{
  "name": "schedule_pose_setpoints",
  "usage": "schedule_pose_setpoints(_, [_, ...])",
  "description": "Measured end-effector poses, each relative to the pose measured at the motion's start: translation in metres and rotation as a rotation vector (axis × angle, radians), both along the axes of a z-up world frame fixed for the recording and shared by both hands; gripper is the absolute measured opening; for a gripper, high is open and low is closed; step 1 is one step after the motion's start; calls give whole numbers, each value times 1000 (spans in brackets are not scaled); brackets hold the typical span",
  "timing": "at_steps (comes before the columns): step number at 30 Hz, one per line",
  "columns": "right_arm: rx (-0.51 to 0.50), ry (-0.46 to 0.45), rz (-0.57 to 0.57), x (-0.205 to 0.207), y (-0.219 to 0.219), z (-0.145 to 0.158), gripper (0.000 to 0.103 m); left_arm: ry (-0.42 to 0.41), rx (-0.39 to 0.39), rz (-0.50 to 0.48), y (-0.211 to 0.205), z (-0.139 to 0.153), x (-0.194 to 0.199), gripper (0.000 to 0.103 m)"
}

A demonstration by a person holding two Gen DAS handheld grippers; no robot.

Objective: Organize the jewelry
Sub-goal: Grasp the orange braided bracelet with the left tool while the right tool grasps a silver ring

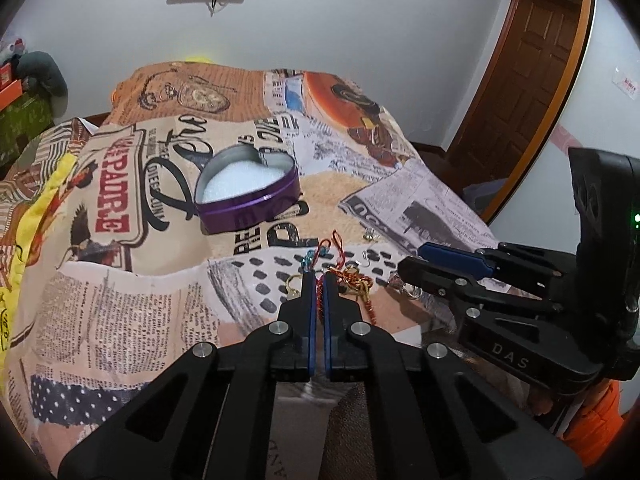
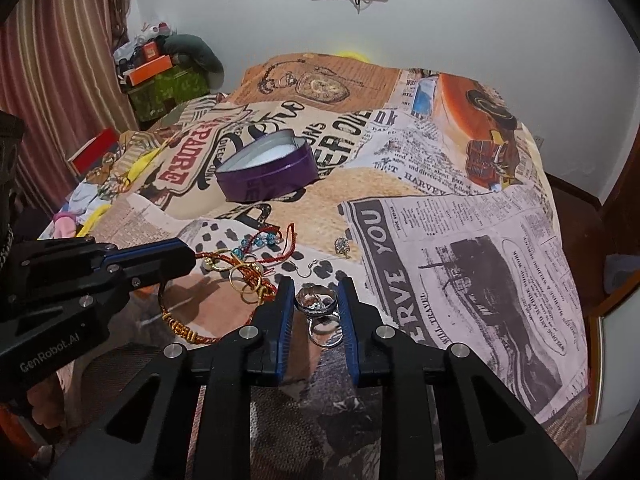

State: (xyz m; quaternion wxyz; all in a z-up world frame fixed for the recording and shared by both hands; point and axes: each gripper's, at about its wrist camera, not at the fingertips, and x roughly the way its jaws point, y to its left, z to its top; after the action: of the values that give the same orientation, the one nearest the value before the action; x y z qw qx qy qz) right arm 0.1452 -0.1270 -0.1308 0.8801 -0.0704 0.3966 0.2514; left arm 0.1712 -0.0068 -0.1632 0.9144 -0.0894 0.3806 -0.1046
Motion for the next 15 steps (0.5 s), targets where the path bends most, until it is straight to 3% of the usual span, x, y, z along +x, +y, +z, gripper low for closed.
schedule_pose_setpoints(10, [31,-46,-33,-12,-4,25,20,-96,53,-2,-3,36,-17,1])
schedule_pose_setpoints(15, [41,-62,-38,-20,-3,33,20,-47,156,-65,-21,22,-13,1])
